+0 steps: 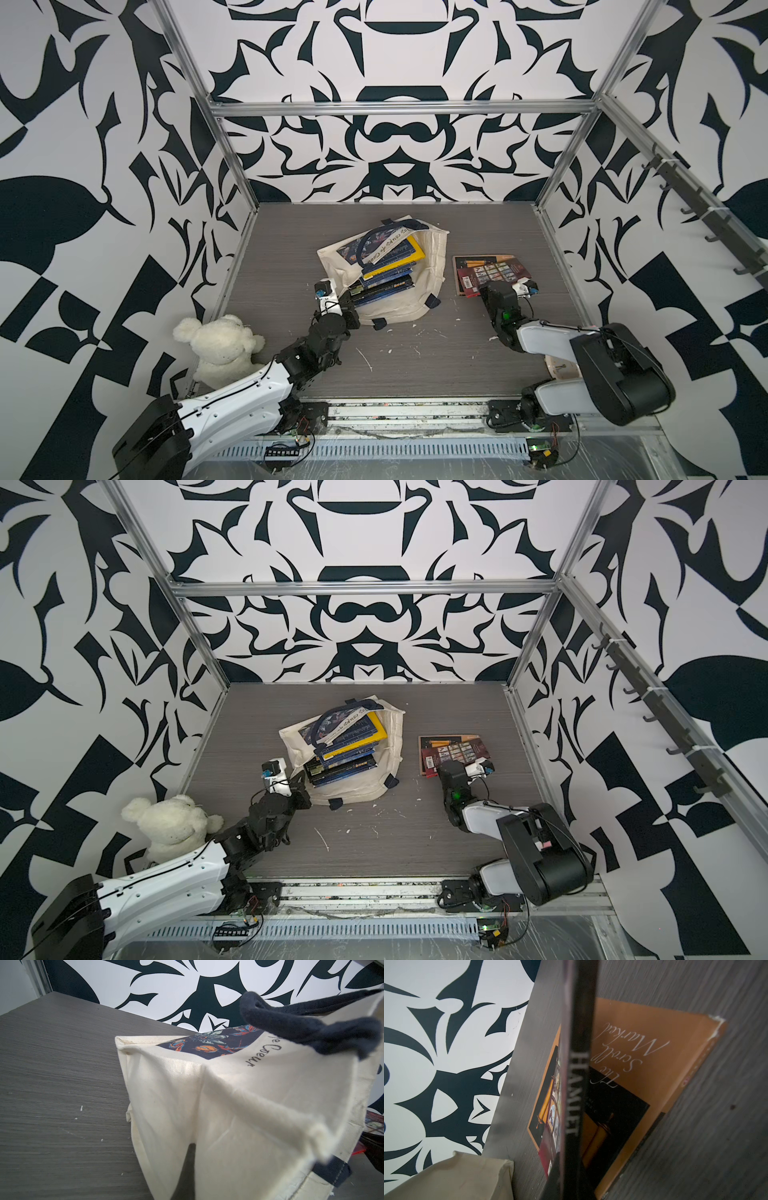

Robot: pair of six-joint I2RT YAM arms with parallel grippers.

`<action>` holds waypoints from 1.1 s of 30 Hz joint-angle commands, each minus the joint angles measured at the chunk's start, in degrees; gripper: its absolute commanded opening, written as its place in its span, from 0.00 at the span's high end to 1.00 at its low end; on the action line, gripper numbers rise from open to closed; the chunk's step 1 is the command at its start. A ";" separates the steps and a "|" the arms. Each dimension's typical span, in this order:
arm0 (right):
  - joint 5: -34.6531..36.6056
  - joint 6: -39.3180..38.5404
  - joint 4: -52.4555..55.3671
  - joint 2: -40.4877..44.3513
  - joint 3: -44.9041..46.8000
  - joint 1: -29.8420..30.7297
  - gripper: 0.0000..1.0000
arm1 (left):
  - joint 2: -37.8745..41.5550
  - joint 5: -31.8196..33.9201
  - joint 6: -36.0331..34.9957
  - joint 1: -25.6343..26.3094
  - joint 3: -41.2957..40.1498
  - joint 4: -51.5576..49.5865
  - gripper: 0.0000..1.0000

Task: Take out the books from the canvas bag
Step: Place the book on the book.

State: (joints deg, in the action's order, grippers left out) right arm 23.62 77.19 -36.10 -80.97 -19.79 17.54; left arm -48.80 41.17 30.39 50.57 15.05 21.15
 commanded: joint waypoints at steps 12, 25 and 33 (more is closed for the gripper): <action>-1.71 6.57 -6.01 -8.49 -4.73 -2.16 0.79 | 0.98 0.49 0.02 -0.03 0.00 2.67 1.00; -4.30 8.78 3.75 -2.07 -3.94 -2.14 0.37 | 1.33 0.27 0.02 -0.05 -0.03 2.55 1.00; -6.01 6.94 18.42 7.44 -5.49 -2.16 0.05 | 1.69 0.10 0.02 -0.04 -0.07 2.42 1.00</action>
State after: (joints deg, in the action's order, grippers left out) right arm 17.47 85.41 -25.32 -77.56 -23.51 15.70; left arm -48.75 41.15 30.39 50.57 15.05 21.10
